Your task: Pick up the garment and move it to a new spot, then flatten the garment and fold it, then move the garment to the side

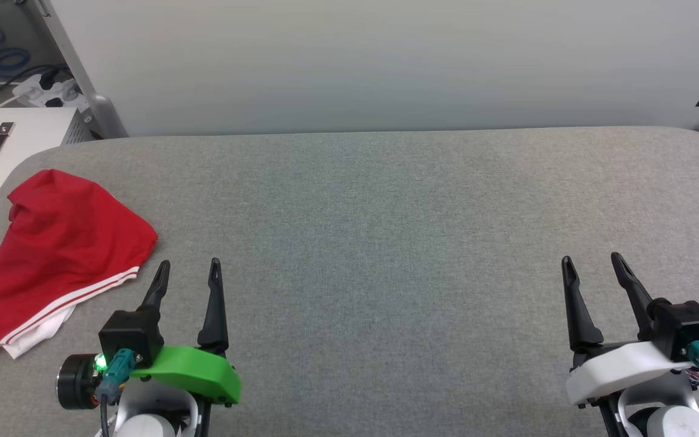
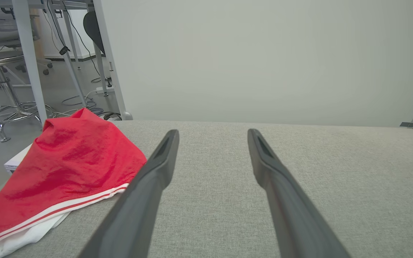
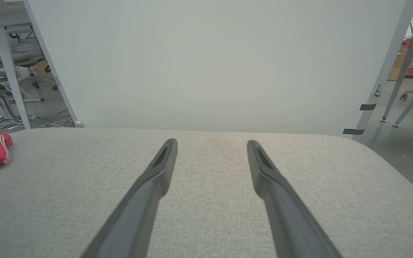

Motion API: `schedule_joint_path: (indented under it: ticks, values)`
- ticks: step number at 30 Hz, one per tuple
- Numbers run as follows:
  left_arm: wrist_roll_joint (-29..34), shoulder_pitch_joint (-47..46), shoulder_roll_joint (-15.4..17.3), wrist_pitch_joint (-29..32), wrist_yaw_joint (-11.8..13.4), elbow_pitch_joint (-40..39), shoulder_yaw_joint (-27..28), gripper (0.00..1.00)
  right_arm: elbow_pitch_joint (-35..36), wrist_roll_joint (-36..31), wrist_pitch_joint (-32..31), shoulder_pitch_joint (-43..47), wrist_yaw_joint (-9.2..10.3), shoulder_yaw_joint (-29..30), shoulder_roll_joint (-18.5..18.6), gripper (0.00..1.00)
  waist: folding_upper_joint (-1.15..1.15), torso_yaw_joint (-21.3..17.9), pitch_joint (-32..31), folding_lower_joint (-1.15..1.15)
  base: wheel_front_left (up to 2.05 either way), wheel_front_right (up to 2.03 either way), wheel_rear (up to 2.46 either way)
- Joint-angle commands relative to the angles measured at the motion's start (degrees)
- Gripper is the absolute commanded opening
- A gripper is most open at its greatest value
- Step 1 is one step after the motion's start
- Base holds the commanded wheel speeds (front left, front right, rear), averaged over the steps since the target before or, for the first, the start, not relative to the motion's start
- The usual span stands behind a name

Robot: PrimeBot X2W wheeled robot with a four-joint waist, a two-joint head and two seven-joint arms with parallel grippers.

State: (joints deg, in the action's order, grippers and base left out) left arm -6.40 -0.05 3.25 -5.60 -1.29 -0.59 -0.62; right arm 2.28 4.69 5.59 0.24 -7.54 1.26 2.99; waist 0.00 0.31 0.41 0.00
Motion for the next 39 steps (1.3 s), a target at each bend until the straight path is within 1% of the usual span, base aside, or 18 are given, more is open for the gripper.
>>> schedule_joint_path:
  ticks: [1, 10, 19, 39]
  values:
    - [-0.7, 0.9, -0.2, -0.6, -0.4, -0.1, -0.2, 1.0, 0.4, 0.2, 0.6, 0.5, 0.02, -0.1, 0.0, 1.0, 0.0, 0.0, 0.0, 0.0, 0.0, 0.0, 0.0]
    - [-2.0, 1.1, -0.2, -1.7, -0.5, 2.3, -1.0, 1.0, -1.7, 0.4, 1.7, 0.8, 0.03, 0.2, -0.1, 1.0, 0.0, 0.0, 0.0, 0.0, 0.0, 0.0, 0.0]
    - [-2.8, 0.9, -0.2, -2.7, -0.7, 1.3, -1.0, 1.0, -0.9, 1.2, 2.8, 0.6, 0.03, 0.4, -0.1, 1.0, 0.0, 0.0, 0.2, 0.0, 0.0, 0.0, 0.0]
    - [-5.7, 1.1, -0.3, -5.2, -1.5, 3.9, -2.2, 1.0, -2.6, 2.2, 5.2, 0.8, 0.04, 0.8, -0.1, 1.0, 0.0, 0.2, 0.7, 0.0, 0.0, 0.0, 0.0]
